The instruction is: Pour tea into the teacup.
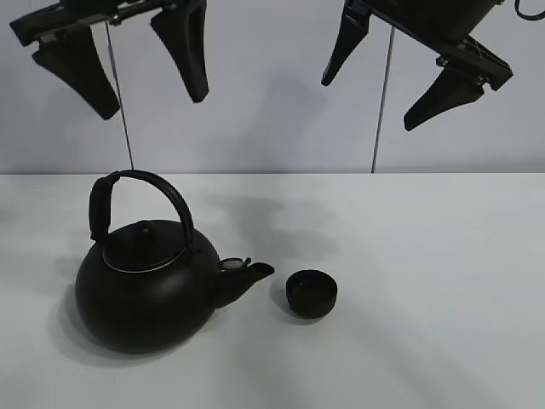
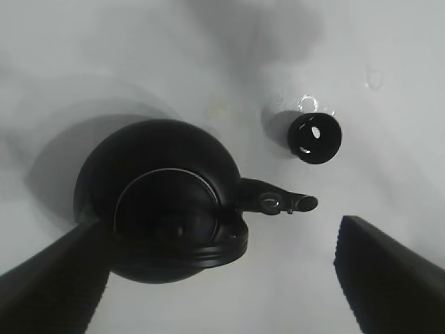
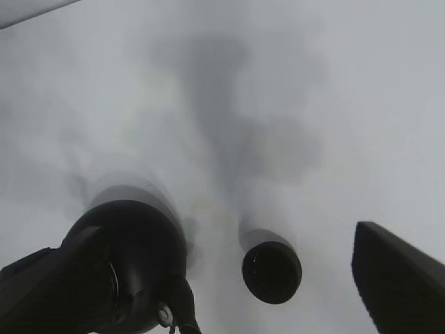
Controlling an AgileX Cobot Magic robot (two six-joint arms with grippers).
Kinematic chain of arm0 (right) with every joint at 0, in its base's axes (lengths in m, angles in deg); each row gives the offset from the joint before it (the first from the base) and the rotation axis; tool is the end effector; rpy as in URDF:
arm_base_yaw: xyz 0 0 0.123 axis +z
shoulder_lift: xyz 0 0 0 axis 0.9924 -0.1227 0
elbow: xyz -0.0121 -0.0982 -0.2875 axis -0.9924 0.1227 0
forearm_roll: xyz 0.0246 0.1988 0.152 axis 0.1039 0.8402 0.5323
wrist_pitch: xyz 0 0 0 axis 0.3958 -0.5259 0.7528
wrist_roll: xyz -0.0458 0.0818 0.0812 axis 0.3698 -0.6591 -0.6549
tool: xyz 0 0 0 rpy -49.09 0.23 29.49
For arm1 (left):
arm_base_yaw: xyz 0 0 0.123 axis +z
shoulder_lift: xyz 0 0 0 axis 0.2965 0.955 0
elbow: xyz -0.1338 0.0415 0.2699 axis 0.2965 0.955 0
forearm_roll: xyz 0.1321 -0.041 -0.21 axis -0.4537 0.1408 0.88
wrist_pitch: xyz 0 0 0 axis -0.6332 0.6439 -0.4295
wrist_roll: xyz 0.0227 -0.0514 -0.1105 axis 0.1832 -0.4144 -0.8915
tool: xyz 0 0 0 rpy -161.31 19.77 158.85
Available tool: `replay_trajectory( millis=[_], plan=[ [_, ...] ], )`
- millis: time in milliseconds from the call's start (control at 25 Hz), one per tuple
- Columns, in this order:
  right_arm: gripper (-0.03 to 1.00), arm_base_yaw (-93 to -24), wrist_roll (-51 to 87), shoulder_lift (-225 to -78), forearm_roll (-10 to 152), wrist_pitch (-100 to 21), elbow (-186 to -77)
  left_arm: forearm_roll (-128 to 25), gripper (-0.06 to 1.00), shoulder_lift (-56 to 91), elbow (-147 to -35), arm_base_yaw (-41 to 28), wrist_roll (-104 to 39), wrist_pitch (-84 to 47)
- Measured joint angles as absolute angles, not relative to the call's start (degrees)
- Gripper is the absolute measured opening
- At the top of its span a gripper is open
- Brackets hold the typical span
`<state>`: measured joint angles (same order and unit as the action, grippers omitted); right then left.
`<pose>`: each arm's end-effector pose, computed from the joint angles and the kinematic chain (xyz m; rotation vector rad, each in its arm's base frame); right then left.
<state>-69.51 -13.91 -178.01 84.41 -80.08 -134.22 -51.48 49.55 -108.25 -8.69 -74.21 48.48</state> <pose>0.3802 0.1267 0.2824 0.1295 2.6617 0.5939 0.3488 -0.1995 0.2980 0.4040 2.8733 -0.4392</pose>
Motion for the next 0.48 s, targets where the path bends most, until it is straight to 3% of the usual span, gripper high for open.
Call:
replay_trajectory(
  millis=[480],
  plan=[
    [0.65,-69.51,-13.92,-178.01,84.43,-80.08,-134.22,-51.43,0.63,49.62,-106.74,-8.69,-74.17,48.16]
  ],
)
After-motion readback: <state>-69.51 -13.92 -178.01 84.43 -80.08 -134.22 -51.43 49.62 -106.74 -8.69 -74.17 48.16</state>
